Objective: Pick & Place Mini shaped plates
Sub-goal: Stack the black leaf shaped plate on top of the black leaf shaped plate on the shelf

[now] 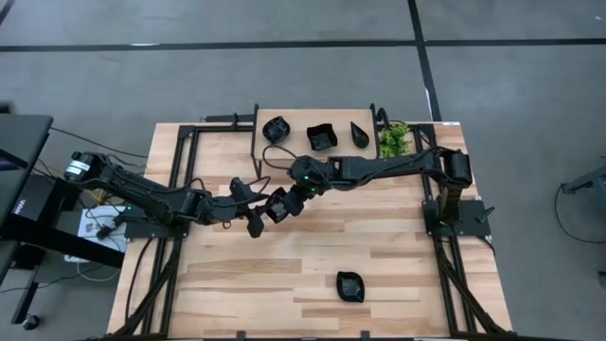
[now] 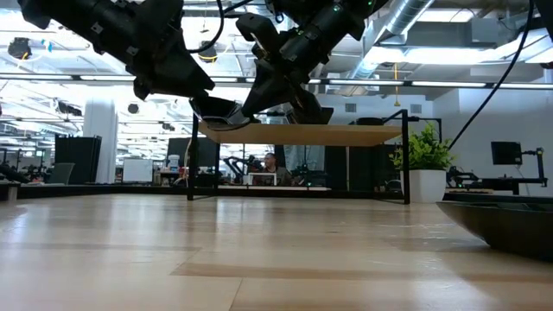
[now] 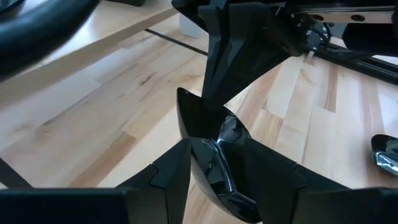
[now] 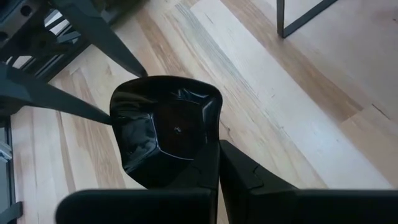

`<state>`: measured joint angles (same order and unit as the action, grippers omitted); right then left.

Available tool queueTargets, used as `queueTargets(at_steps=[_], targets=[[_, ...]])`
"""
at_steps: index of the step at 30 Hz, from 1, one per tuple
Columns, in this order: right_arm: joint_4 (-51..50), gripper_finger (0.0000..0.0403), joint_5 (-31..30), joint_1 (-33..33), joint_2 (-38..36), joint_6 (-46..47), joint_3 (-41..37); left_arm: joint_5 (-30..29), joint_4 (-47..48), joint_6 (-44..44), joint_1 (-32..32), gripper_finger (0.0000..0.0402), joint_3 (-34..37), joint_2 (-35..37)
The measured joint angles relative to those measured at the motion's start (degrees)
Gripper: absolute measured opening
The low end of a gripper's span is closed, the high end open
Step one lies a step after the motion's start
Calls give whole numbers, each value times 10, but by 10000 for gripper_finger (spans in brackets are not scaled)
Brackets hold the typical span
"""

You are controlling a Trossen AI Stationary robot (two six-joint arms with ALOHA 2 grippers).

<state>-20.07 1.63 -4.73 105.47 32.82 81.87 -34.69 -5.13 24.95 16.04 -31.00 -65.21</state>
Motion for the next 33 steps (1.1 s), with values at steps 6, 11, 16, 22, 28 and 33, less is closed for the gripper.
queueTargets(at_steps=[6,11,16,22,28,33], targets=[[14,0,0,4,0,0,0,0,5,0,-7,149,0,0],[21,0,0,7,0,1,0,1,14,0,-9,149,0,0],[20,0,0,6,0,1,0,1,14,0,-9,149,0,0],[19,0,0,7,0,1,0,1,14,0,-8,149,0,0],[18,0,0,7,0,2,0,0,13,-3,-8,149,0,0],[18,0,3,7,0,2,0,-6,13,-4,-8,140,0,0]])
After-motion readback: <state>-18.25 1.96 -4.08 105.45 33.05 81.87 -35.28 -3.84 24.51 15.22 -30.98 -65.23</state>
